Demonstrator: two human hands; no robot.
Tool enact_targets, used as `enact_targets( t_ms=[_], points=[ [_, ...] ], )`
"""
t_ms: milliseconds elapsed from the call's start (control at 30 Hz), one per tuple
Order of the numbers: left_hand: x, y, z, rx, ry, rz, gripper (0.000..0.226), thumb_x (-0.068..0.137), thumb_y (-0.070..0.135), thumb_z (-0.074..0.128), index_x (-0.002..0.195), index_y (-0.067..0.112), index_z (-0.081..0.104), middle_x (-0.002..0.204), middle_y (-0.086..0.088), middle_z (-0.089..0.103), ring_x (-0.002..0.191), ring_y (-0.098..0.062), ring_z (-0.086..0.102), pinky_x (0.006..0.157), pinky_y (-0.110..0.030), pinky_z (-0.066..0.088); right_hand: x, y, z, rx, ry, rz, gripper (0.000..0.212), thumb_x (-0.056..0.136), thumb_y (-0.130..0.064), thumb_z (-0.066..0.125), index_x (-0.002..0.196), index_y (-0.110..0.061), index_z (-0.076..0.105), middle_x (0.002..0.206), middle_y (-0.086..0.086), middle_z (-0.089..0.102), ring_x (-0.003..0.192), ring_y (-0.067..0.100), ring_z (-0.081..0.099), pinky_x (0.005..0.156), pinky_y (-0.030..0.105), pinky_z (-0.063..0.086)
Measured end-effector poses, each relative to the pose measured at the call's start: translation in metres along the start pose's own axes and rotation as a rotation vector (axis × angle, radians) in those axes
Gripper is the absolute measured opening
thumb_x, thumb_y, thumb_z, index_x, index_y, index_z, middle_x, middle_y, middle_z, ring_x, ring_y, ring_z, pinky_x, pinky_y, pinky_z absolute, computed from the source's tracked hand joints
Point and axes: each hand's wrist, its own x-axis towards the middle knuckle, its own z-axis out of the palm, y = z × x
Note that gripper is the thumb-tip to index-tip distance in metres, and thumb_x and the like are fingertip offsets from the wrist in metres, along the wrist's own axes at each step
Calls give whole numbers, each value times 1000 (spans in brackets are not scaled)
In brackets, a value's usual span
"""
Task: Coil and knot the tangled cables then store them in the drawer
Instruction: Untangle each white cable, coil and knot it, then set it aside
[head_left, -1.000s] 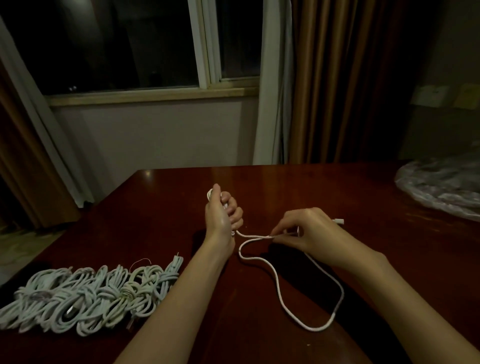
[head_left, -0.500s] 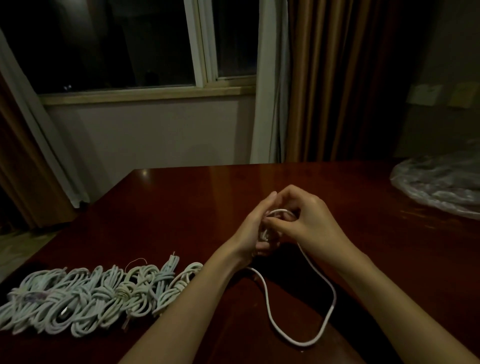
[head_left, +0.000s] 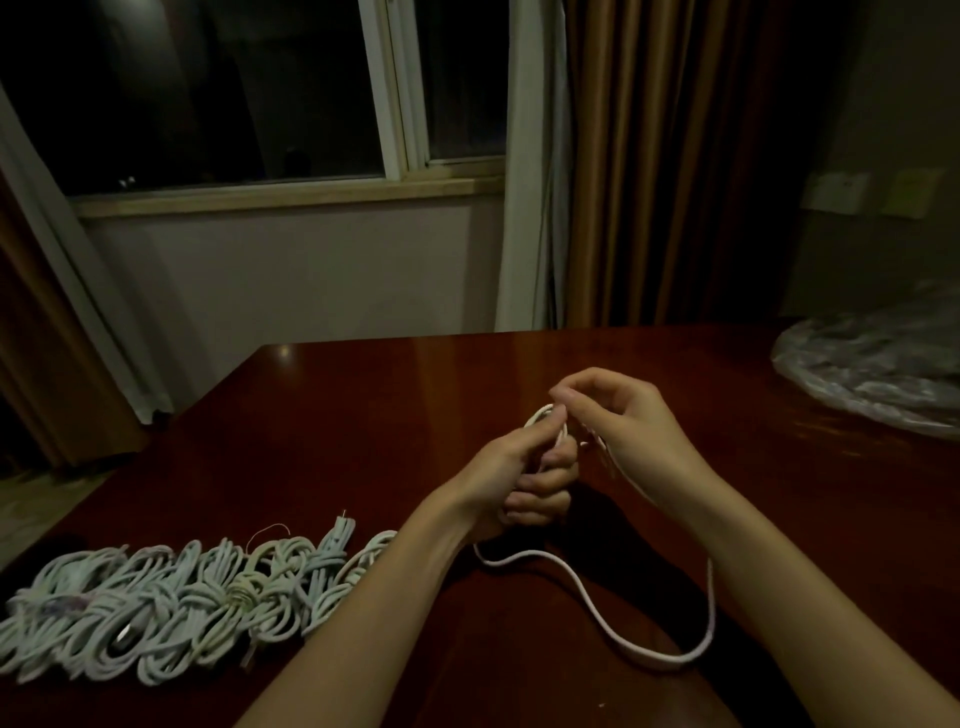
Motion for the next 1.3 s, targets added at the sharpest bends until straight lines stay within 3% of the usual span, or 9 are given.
enact_targets(
  t_ms=[167, 300, 367, 700, 867, 1000, 1167, 1233, 1300],
  points=[
    [6, -5, -2, 36, 234, 127, 54, 102, 49, 21, 71, 11, 44, 43, 4, 30, 30, -4, 22, 32, -14, 20, 1, 3, -2, -271, 18, -30, 8, 91, -17, 63, 93, -22, 69, 85, -7, 68, 79, -2, 63, 70, 14, 49],
    [6, -1, -13, -9, 365, 208, 59, 102, 50, 19, 105, 1, 52, 53, -1, 33, 34, -5, 26, 34, -15, 24, 0, 7, -9, -356, 83, -14, 9, 87, -16, 69, 86, -25, 71, 74, -5, 68, 74, 6, 65, 71, 25, 54],
    [4, 1, -17, -14, 394, 230, 56, 102, 50, 19, 122, 12, 55, 57, -2, 34, 36, -4, 27, 36, -15, 24, 0, 6, -10, -375, 73, -12, 7, 87, -20, 69, 87, -26, 71, 75, -5, 68, 74, 4, 65, 71, 23, 53],
    [5, 3, -9, -50, 404, 242, 63, 103, 49, 19, 106, 12, 69, 65, 2, 48, 54, -4, 45, 47, -14, 38, -6, 13, 9, -624, -20, -79, 11, 88, -37, 65, 97, -30, 68, 99, -16, 56, 90, 1, 56, 76, 17, 46],
    [6, 2, -8, 83, 481, 257, 62, 104, 48, 16, 100, 23, 74, 103, 5, 75, 100, -5, 67, 81, -21, 52, -4, 14, 9, -669, 61, -122, 18, 91, -35, 56, 99, -25, 69, 95, -19, 61, 97, 3, 59, 98, 48, 46],
    [5, 3, -11, -83, 471, 305, 58, 103, 47, 18, 106, 17, 68, 111, -1, 73, 112, -13, 64, 95, -30, 47, -4, 15, 16, -672, -16, -109, 16, 95, -32, 56, 100, -27, 69, 88, -20, 66, 86, 1, 62, 103, 52, 41],
    [6, 3, -9, -332, 495, 290, 50, 102, 48, 27, 79, 10, 52, 59, 0, 59, 68, -16, 70, 87, -37, 50, -7, 19, 22, -721, -147, -65, 18, 97, -26, 53, 99, -20, 71, 78, -5, 67, 69, 7, 59, 85, 39, 48],
    [8, 2, -8, -374, 506, 313, 53, 103, 48, 26, 66, 14, 43, 48, 4, 42, 50, -12, 58, 91, -37, 49, -8, 18, 24, -720, -216, -43, 20, 99, -23, 51, 98, -16, 70, 78, -1, 66, 66, 9, 58, 70, 36, 50],
    [8, 1, -9, -433, 532, 327, 53, 102, 49, 27, 62, 16, 40, 44, 6, 33, 39, -9, 41, 74, -29, 52, -9, 16, 25, -730, -264, -52, 22, 99, -25, 51, 97, -15, 70, 79, 0, 67, 67, 10, 59, 68, 35, 51]
  ],
)
